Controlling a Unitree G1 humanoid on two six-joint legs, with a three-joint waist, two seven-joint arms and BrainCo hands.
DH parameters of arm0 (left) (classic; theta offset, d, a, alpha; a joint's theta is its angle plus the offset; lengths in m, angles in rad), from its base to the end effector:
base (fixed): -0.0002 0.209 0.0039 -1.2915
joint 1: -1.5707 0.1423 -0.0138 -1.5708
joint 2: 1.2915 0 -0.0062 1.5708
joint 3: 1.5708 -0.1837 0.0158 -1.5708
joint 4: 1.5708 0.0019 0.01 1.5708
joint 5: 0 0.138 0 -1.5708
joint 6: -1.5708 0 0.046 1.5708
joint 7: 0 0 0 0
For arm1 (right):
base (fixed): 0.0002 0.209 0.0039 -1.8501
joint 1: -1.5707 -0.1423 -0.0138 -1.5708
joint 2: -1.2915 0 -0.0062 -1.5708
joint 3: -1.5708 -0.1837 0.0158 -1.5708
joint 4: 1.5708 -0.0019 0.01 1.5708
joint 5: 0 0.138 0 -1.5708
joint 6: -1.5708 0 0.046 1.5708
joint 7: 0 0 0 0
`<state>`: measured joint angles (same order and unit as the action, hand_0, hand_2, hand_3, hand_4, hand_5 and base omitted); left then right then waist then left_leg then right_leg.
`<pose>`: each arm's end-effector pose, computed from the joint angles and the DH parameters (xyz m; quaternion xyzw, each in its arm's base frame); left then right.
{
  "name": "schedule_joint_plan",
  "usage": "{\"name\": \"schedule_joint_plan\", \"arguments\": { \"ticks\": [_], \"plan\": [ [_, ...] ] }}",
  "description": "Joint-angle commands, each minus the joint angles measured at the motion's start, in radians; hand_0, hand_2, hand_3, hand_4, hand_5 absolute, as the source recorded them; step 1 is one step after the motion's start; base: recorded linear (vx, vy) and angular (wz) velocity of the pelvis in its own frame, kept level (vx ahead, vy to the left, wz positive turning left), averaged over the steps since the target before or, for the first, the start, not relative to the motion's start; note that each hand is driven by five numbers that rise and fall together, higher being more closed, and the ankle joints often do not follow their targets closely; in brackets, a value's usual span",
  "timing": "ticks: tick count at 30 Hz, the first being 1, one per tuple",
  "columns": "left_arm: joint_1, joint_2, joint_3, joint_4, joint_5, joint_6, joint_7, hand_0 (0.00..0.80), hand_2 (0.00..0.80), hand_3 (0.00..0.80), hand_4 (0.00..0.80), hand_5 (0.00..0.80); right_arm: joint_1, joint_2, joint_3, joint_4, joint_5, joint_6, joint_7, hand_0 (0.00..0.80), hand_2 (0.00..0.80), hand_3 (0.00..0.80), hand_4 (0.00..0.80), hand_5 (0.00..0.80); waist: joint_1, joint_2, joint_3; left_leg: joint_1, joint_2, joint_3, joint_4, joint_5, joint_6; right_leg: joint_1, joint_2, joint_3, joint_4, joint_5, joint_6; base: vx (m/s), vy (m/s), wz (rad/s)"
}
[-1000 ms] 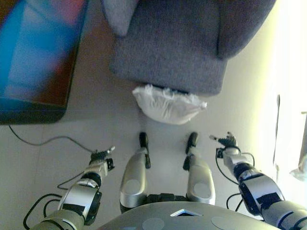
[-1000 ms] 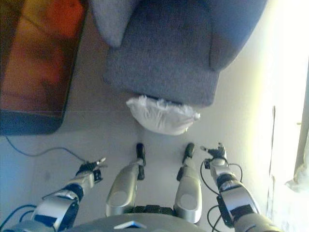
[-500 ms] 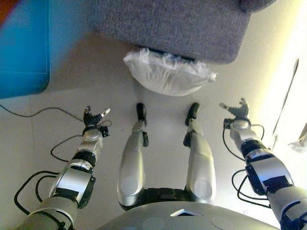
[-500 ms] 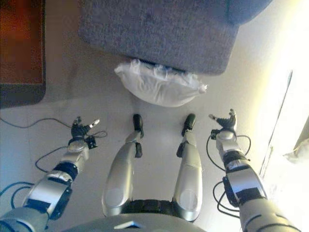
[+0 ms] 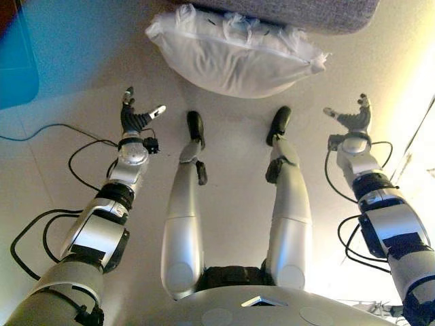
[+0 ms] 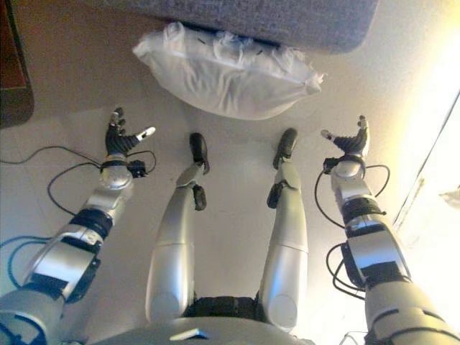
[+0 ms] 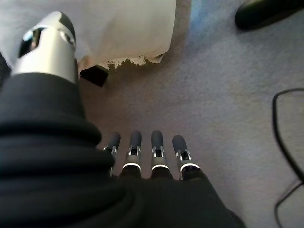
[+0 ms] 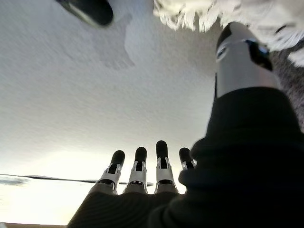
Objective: Pick up the cushion and take it to the sofa
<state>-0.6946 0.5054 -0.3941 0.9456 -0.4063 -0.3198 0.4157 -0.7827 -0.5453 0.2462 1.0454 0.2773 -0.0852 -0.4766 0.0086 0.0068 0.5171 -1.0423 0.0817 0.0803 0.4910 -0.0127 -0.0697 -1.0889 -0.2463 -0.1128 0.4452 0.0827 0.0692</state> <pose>0.3138 0.2268 0.0791 0.1498 -0.0361 0.1790 0.9717 0.3230 -0.2586 0.0973 -0.1965 0.0445 -0.2899 0.9356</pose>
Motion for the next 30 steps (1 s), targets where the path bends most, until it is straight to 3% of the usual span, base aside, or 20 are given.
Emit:
{"name": "schedule_joint_plan", "arguments": {
  "ticks": [1,10,11,13,14,15,20,30],
  "plan": [
    [-0.023,0.054,0.041,0.007,-0.016,-0.045,-0.005,0.000,0.000,0.000,0.000,0.000,0.009,-0.081,0.036,-0.028,-0.009,-0.060,-0.027,0.000,0.000,0.000,0.000,0.000,-0.023,0.056,0.003,-0.092,-0.013,-0.028,0.080,-0.099,0.033,-0.053,0.033,0.073,0.104,-0.132,0.031,-0.022,0.060,0.01],
    [-0.097,0.124,0.028,0.005,0.025,-0.093,0.003,0.000,0.000,0.000,0.000,0.000,-0.062,-0.126,0.063,-0.020,0.007,-0.114,-0.001,0.000,0.000,0.000,0.000,0.000,-0.028,0.062,0.003,-0.260,0.002,-0.025,0.197,-0.130,0.031,-0.209,0.041,0.094,0.240,-0.160,0.022,-0.020,0.068,-0.07],
    [-0.107,0.130,0.026,0.005,0.025,-0.094,0.002,0.000,0.000,0.000,0.000,0.000,-0.068,-0.128,0.067,-0.019,0.081,-0.152,0.061,0.000,0.000,0.000,0.000,0.000,-0.028,0.062,0.003,-0.269,0.003,-0.024,0.205,-0.131,0.030,-0.218,0.041,0.095,0.248,-0.163,0.022,-0.014,0.084,-0.09],
    [-0.141,0.115,0.009,0.022,0.060,-0.134,-0.001,0.000,0.000,0.000,0.000,0.000,-0.092,-0.082,0.083,0.011,-0.033,-0.211,0.011,0.000,0.000,0.000,0.000,0.000,-0.029,0.071,0.003,-0.298,0.002,-0.019,0.222,-0.134,0.031,-0.245,0.047,0.104,0.270,-0.169,0.023,-0.018,0.091,-0.11],
    [-0.159,0.117,-0.008,0.017,0.065,-0.137,-0.013,0.000,0.000,0.000,0.000,0.000,-0.091,-0.085,0.094,0.009,-0.030,-0.190,-0.023,0.000,0.000,0.000,0.000,0.000,-0.030,0.072,0.003,-0.315,0.002,-0.020,0.238,-0.137,0.031,-0.261,0.047,0.108,0.288,-0.167,0.026,-0.022,0.046,-0.07],
    [-0.184,0.130,-0.028,0.002,0.065,-0.125,-0.032,0.000,0.000,0.000,0.000,0.000,-0.091,-0.099,0.096,-0.007,0.058,-0.233,0.081,0.000,0.000,0.000,0.000,0.000,-0.033,0.069,0.003,-0.329,0.004,-0.021,0.255,-0.143,0.029,-0.271,0.044,0.108,0.298,-0.165,0.032,-0.021,-0.004,-0.05],
    [-0.319,0.213,-0.105,-0.019,0.007,-0.060,-0.166,0.000,0.000,0.000,0.000,0.000,-0.195,-0.223,0.153,-0.074,0.155,-0.205,0.240,0.000,0.000,0.000,0.000,0.000,-0.035,0.047,0.003,-0.369,0.020,-0.027,0.314,-0.157,0.022,-0.295,0.033,0.098,0.343,-0.167,0.040,0.006,-0.024,-0.05],
    [-0.483,0.242,-0.144,0.057,-0.060,-0.062,-0.150,0.000,0.000,0.000,0.000,0.000,-0.324,-0.249,0.246,-0.118,0.115,-0.182,0.184,0.000,0.000,0.000,0.000,0.000,-0.052,0.037,0.003,-0.406,0.028,-0.022,0.314,-0.166,0.010,-0.328,0.036,0.101,0.331,-0.172,0.050,0.015,0.021,-0.02]
  ]
}}
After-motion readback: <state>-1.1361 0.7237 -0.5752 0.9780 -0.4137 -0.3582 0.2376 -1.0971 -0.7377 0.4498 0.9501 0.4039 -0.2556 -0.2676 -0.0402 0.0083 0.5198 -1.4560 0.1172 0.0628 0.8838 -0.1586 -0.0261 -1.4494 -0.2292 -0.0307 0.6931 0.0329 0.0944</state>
